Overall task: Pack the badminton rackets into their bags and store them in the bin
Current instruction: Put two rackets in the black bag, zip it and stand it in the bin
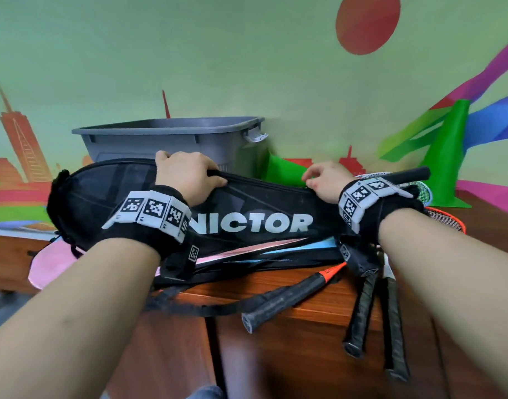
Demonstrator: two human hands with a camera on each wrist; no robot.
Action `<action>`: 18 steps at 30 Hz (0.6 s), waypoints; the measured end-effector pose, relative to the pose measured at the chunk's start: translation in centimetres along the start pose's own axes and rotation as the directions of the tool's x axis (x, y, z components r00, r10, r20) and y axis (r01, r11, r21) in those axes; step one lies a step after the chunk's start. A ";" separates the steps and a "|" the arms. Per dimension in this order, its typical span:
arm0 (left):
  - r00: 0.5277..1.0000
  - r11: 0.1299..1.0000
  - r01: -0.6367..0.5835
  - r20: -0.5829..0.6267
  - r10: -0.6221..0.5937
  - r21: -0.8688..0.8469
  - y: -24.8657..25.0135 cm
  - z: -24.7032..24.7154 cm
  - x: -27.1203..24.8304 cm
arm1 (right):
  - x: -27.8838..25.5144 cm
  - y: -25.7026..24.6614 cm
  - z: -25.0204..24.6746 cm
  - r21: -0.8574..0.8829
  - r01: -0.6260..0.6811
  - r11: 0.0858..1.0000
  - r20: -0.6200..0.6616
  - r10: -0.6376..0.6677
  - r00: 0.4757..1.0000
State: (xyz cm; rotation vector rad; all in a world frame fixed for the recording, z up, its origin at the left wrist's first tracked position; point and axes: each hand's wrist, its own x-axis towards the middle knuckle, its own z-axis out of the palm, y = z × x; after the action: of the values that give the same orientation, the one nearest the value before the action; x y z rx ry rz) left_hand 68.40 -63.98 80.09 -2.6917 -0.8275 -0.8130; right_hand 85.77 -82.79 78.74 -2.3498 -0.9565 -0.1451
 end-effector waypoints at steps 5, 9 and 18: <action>0.998 0.999 0.034 0.047 -0.034 0.005 0.5 0.6 0.7 | 0.6 3.0 -0.1 -0.140 -0.028 0.990 -0.041 0.023 0.999; 0.996 0.998 0.057 0.068 -0.060 0.036 0.6 0.7 1.2 | 0.5 8.7 -2.1 -0.187 -0.363 0.913 -0.319 0.293 0.901; 0.995 0.996 -0.088 0.041 0.089 -0.016 6.1 3.1 0.9 | 1.2 13.1 -3.7 0.126 -0.498 0.858 -0.306 0.511 0.803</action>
State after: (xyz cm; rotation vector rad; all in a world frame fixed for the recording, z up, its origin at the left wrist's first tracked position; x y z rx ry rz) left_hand 73.87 -67.48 77.81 -2.7449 -0.7081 -0.7482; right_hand 95.85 -91.56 75.78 -2.3561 -0.1493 -0.2900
